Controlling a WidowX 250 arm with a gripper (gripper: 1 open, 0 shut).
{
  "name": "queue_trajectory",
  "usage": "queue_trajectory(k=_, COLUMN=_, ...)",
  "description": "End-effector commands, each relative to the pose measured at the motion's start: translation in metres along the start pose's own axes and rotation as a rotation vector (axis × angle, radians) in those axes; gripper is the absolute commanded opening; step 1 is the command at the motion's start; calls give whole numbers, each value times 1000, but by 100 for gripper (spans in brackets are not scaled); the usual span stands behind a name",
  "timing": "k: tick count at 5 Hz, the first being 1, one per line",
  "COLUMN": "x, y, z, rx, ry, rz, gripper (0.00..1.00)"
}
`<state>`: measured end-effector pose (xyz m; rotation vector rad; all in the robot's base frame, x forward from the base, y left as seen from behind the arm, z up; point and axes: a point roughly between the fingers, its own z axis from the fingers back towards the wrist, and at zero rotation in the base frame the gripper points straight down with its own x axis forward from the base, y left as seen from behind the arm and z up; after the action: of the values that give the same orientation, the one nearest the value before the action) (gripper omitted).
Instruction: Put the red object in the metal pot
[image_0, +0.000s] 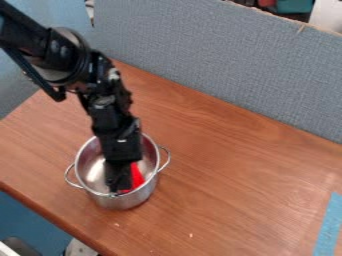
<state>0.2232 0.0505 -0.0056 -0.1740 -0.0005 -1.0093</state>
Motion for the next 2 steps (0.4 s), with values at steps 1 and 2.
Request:
queue_trajectory(k=1, x=-15, y=17, z=1, rx=24, ry=0, rz=-3, gripper=0)
queue_trajectory(k=2, x=-18, y=11, z=0, rx=36, ry=-25, rz=176, gripper=0)
